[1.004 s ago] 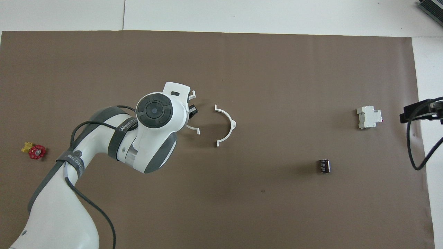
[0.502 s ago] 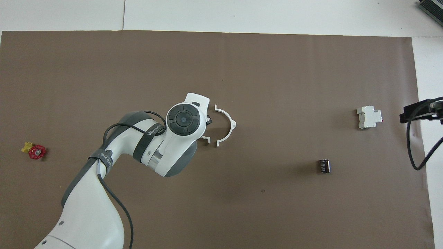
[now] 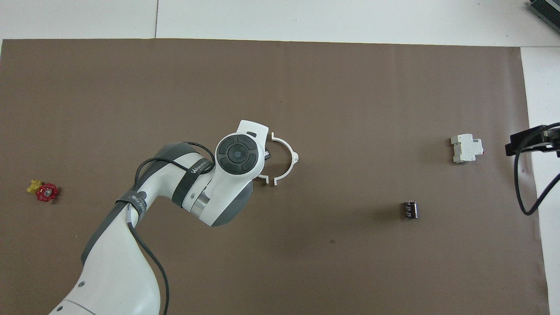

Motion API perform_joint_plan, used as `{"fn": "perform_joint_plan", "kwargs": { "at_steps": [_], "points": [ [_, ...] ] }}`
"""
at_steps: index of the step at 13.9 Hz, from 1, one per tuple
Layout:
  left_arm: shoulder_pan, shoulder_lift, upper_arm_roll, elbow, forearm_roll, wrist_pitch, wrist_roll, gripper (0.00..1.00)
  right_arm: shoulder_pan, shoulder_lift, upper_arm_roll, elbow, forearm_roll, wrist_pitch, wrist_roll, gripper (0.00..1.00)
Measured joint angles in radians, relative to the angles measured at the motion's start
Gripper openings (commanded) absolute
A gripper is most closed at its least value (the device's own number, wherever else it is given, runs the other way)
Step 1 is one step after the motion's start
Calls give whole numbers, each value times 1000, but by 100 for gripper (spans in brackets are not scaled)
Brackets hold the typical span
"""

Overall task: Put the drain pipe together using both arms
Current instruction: 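Press the held half-ring onto the centre half-ring's ends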

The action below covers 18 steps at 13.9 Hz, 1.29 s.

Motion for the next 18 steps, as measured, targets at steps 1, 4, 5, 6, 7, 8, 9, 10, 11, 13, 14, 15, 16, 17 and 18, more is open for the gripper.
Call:
{"fn": "perform_joint_plan", "kwargs": {
  "at_steps": [1,4,5,6,7,8,9,10,11,13,14,15,16,17,18],
  "points": [
    [-2,0,0,1,0,3,-11,0,0,0,0,0,0,0,0,100],
    [-7,0,0,3,0,13,-25,0,0,0,0,0,0,0,0,100],
    [-7,0,0,3,0,20,-26,0,0,0,0,0,0,0,0,100],
    [-7,0,0,3,0,26,-27,0,0,0,0,0,0,0,0,100],
    [-7,0,0,3,0,29,-27,0,0,0,0,0,0,0,0,100],
    [-7,0,0,3,0,29,-28,0,0,0,0,0,0,0,0,100],
    [-8,0,0,3,1,29,-28,0,0,0,0,0,0,0,0,100],
    [-10,0,0,1,1,29,-28,0,0,0,0,0,0,0,0,100],
    [-13,1,-1,-2,1,29,-28,0,0,0,0,0,0,0,0,100],
    [-24,2,-1,-8,1,29,-28,0,0,0,0,0,0,0,0,100],
    [-28,2,-1,-8,1,28,-28,0,0,0,0,0,0,0,0,100],
    [-31,2,-1,-9,1,28,-28,0,0,0,0,0,0,0,0,100],
    [-32,3,0,-9,1,28,-28,0,0,0,0,0,0,0,0,100],
    [-32,3,0,-9,1,28,-28,0,0,0,0,0,0,0,0,100],
    [-32,3,0,-9,1,28,-28,0,0,0,0,0,0,0,0,100]
  ]
}}
